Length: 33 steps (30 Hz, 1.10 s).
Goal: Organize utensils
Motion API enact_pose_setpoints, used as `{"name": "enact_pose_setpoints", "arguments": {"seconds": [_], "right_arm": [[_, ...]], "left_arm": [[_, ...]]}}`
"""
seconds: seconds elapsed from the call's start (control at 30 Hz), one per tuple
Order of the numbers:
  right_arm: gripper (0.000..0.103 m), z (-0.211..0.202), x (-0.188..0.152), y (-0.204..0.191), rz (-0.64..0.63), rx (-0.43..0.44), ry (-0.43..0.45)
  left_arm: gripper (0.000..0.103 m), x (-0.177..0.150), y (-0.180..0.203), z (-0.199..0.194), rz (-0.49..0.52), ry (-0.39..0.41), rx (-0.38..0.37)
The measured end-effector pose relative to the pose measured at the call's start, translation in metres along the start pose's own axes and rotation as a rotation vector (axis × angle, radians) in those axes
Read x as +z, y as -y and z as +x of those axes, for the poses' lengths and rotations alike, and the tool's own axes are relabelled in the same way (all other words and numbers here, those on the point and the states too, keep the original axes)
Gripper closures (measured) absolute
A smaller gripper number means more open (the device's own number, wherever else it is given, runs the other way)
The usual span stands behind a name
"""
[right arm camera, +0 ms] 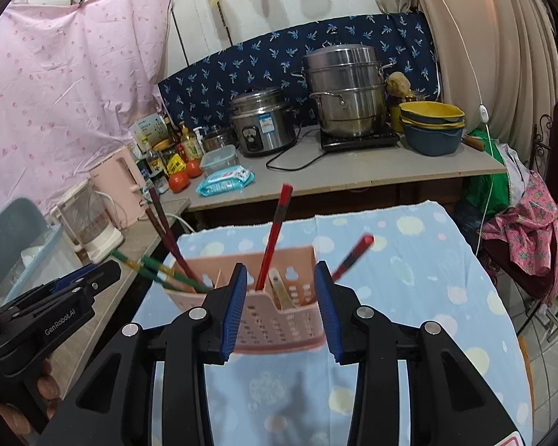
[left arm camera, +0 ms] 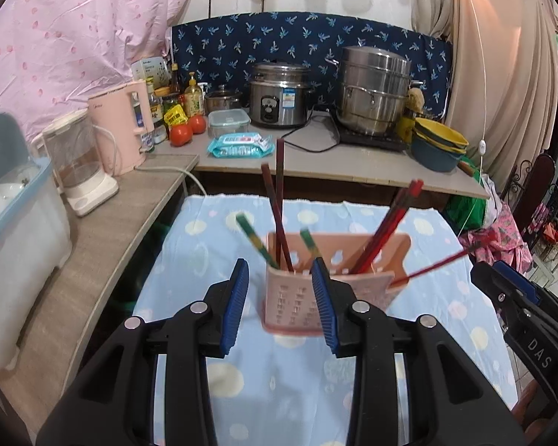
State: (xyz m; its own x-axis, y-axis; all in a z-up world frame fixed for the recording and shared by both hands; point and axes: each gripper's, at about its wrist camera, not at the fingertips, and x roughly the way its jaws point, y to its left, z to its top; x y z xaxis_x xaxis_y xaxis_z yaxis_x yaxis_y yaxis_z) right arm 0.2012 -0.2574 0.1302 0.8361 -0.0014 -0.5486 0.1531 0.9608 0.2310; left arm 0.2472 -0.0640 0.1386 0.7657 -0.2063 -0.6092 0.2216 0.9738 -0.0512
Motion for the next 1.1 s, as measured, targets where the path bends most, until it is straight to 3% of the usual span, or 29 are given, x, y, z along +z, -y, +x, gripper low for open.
{"name": "enact_pose_setpoints", "arguments": {"seconds": [0.17,0.43,0.73,0.93,1.1], "right_arm": [[0.065,-0.012,-0.019,0.0,-0.011,-0.01,-0.026],[0.059,-0.029,-0.043,-0.005,-0.044,-0.025,-0.053],[0.052,-0.036,-0.071,-0.008,-0.099,-0.071,-0.098],[0.047,-0.037,-0.084,-0.006,-0.124,-0.096,-0.118],[0.04,-0.037,-0.094,-0.004,-0.124,-0.088,-0.14]], "left_arm": [[0.069,-0.015,0.0,-0.008,-0.01,-0.017,-0.005],[0.052,-0.042,-0.004,-0.021,-0.016,-0.03,0.015],[0.047,-0.074,-0.004,-0.024,-0.018,-0.081,0.026],[0.038,-0.091,0.001,-0.026,0.002,-0.101,0.045],[0.024,-0.102,0.002,-0.025,0.005,-0.119,0.062]]}}
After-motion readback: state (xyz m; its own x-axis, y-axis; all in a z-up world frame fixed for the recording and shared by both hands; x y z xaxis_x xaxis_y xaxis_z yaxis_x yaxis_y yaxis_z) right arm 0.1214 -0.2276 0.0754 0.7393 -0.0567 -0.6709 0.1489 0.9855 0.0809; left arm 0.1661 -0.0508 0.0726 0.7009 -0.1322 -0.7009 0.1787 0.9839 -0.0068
